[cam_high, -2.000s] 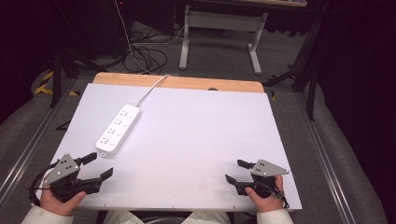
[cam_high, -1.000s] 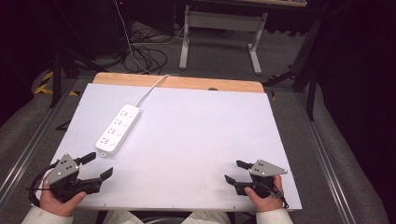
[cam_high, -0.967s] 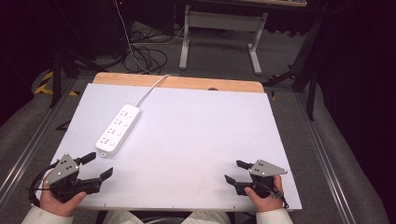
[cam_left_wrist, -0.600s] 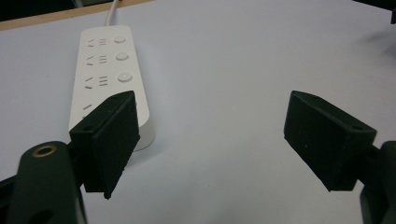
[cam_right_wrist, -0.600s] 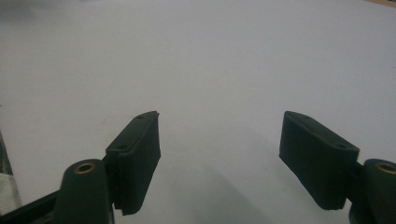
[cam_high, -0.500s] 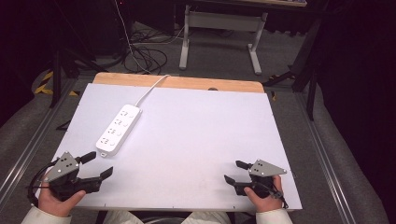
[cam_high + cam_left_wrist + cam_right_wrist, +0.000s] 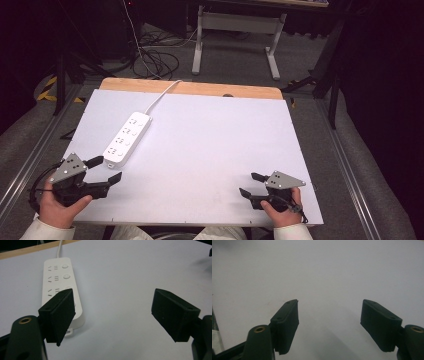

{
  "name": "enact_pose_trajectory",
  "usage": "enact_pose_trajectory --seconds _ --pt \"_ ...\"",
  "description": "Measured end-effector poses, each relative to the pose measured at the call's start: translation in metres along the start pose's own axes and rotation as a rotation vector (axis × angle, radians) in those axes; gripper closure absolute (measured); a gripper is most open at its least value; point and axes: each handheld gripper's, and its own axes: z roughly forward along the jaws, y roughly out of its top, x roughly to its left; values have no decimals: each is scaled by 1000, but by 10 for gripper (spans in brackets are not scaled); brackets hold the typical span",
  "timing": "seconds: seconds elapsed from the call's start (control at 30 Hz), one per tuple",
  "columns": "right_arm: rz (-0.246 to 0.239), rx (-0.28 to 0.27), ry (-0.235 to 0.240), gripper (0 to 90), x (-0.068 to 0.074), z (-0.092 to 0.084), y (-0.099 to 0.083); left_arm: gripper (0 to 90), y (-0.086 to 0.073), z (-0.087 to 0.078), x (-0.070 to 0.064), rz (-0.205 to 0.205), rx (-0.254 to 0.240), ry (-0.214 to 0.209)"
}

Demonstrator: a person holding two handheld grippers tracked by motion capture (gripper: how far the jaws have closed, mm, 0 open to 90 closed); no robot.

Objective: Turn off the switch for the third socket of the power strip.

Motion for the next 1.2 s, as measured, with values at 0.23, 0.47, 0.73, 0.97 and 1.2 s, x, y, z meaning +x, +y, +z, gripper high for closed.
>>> enact_pose_trajectory --seconds 0.23,0.47,0.73,0.97,1.2 --pt "0 4 -1 308 0 0 0 195 12 5 2 6 7 -4" --pt "-3 5 -3 307 0 0 0 196 22 9 6 -9 14 -8" --pt "-3 7 0 308 0 0 0 196 33 17 12 -11 32 -15" --pt "-3 8 1 308 -1 0 -1 196 40 23 16 -13 44 -13" --pt "-4 9 1 307 -1 0 -1 196 47 31 19 -13 60 -10"
